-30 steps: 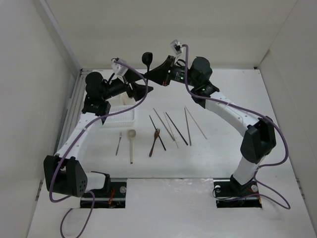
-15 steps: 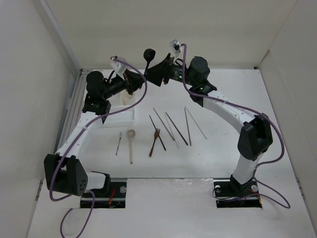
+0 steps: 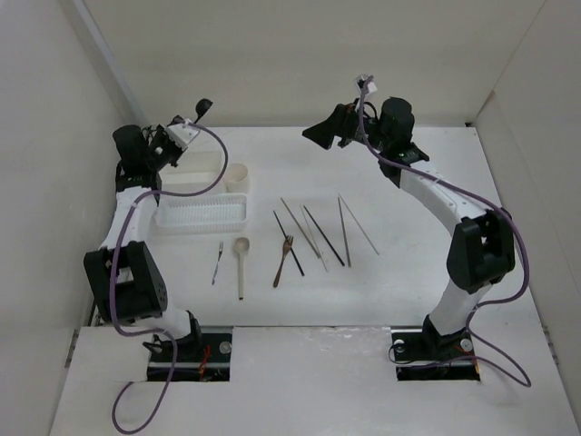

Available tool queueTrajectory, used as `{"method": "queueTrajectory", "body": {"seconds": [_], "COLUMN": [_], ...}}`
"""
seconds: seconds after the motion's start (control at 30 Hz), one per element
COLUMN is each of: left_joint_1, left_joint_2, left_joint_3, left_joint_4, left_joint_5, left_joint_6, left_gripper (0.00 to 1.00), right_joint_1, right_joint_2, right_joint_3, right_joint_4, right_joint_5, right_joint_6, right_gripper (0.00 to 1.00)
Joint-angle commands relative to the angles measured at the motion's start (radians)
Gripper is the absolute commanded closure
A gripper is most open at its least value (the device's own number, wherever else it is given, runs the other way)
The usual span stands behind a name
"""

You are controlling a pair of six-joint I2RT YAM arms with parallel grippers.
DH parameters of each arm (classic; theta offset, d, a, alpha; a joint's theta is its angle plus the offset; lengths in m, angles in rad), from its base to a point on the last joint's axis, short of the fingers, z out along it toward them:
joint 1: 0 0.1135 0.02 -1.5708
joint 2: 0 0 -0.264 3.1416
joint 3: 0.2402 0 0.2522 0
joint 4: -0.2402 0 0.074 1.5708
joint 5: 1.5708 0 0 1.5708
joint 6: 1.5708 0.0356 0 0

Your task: Sort the eating utensils into containers

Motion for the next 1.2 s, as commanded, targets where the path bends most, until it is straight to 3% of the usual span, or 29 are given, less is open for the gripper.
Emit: {"method": "queueTrajectory", "body": {"seconds": [0.0, 0.13, 0.3, 0.5, 0.73, 0.83, 1.03, 1.07, 1.17], "left_joint_1": [0.039, 0.039, 0.039, 0.079, 0.108, 0.108, 0.108, 0.108, 0.108], "left_joint_2": [0.064, 0.138, 0.238, 0.284, 0.347, 0.366, 0.380, 0.380, 0.380], "left_joint_3": [0.076, 0.092, 0.222, 0.244, 0.317, 0.307, 0.297, 0.285, 0.285], "left_joint_4": [-0.134, -0.192, -0.361, -0.524, -0.617, -0.639, -0.639, -0.639, -0.617], "left_joint_5": [0.098, 0.080, 0.052, 0.052, 0.052, 0.031, 0.009, -0.003, -0.012], "left_joint_6": [0.499, 0.819, 0.913, 1.089, 1.123, 1.200, 1.200, 1.209, 1.209], "left_gripper": [1.00, 1.00, 1.00, 1.00, 1.00, 1.00, 1.00, 0.97, 0.61], "right_joint_1": [-0.003, -0.058, -0.077, -0.077, -0.077, -0.077, -0.077, -0.077, -0.077], "right_joint_2": [-0.061, -0.027, 0.027, 0.083, 0.102, 0.102, 0.102, 0.102, 0.102], "right_joint_3": [0.001, 0.016, 0.075, 0.124, 0.144, 0.144, 0.153, 0.153, 0.153], "right_joint_4": [-0.036, -0.036, -0.036, -0.045, -0.065, -0.065, -0.074, -0.074, -0.083], "right_joint_5": [0.029, 0.028, 0.028, 0.019, 0.019, 0.028, 0.028, 0.037, 0.037], "right_joint_6": [-0.105, -0.114, -0.114, -0.114, -0.114, -0.114, -0.114, -0.114, -0.114], "right_gripper": [0.00, 0.00, 0.00, 0.00, 0.00, 0.00, 0.00, 0.00, 0.00]}}
